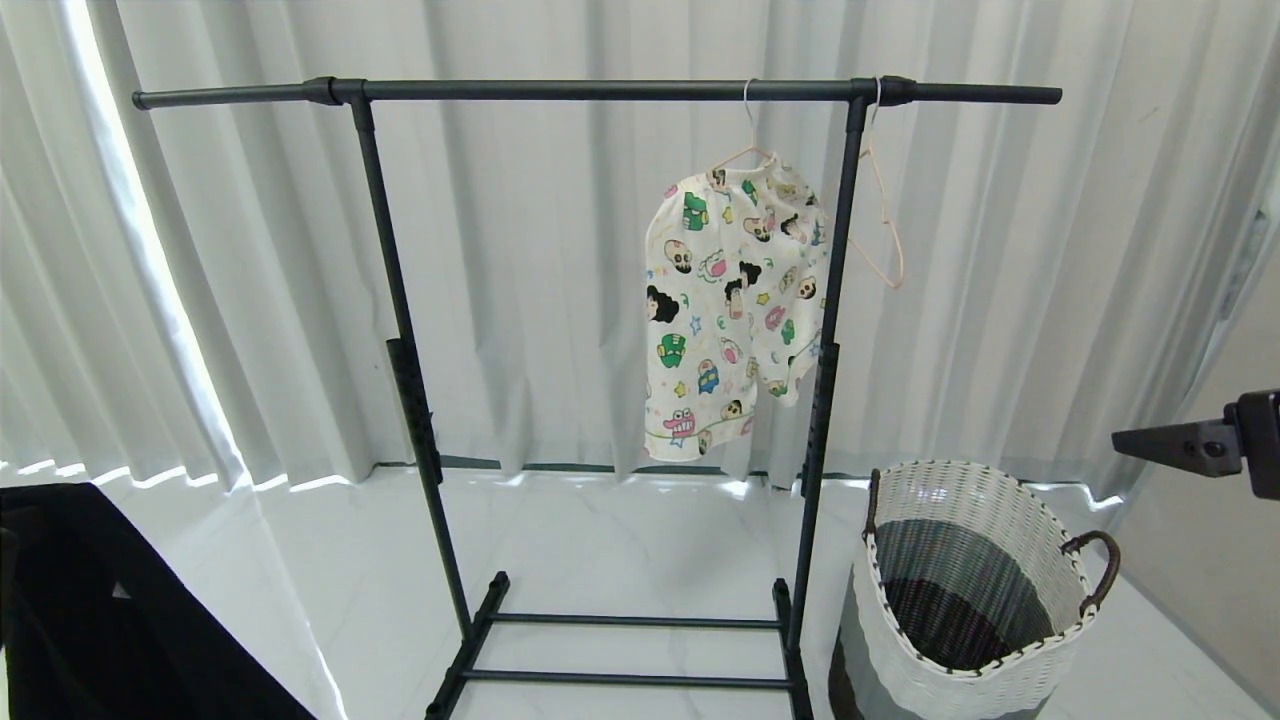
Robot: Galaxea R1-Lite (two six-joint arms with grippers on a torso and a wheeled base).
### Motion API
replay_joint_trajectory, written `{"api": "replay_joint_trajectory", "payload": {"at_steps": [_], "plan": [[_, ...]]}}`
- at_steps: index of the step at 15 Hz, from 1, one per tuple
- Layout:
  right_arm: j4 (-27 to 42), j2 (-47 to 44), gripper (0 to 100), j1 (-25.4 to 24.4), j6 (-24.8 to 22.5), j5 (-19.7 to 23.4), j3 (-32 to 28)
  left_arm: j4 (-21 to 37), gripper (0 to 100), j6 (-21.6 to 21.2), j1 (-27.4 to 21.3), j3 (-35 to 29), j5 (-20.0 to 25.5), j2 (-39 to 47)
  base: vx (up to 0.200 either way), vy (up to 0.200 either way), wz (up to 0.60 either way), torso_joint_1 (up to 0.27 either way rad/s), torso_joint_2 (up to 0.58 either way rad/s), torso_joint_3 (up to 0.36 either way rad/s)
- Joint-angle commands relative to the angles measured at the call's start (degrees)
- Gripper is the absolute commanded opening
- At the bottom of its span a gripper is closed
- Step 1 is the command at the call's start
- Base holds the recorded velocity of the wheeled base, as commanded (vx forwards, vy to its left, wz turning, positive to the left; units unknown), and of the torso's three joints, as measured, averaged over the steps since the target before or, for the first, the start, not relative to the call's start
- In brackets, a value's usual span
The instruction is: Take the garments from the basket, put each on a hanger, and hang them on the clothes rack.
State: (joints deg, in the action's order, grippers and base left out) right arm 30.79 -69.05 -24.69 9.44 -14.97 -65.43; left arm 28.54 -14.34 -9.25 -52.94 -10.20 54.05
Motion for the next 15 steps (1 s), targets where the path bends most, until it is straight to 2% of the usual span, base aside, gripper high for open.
{"api": "replay_joint_trajectory", "payload": {"at_steps": [1, 4, 11, 15], "plan": [[0.0, -0.5, 100, 0.0, 0.1, 0.0, 0.8, -0.9, 0, 0.0, -1.2, 1.9, 0.0, -0.8, 0.000, 0.000, 0.00, 0.000, 0.00, 0.000], [-1.8, -0.2, 100, 0.0, 0.2, 1.8, 2.1, -0.9, 0, -0.1, -3.3, 2.8, 0.0, -1.8, 0.000, 0.000, 0.00, 0.000, 0.00, 0.000], [-2.1, -0.2, 100, 0.3, 0.1, 2.0, 2.0, -3.2, 0, -0.2, -3.3, 5.7, -0.2, -2.7, 0.000, 0.000, 0.00, 0.002, -0.01, -0.007], [-2.1, -0.1, 100, 0.3, -0.2, 1.9, 1.9, -7.3, 0, -0.3, -3.3, 8.9, -1.6, -2.8, 0.000, 0.000, 0.00, 0.097, -0.31, -0.232]]}}
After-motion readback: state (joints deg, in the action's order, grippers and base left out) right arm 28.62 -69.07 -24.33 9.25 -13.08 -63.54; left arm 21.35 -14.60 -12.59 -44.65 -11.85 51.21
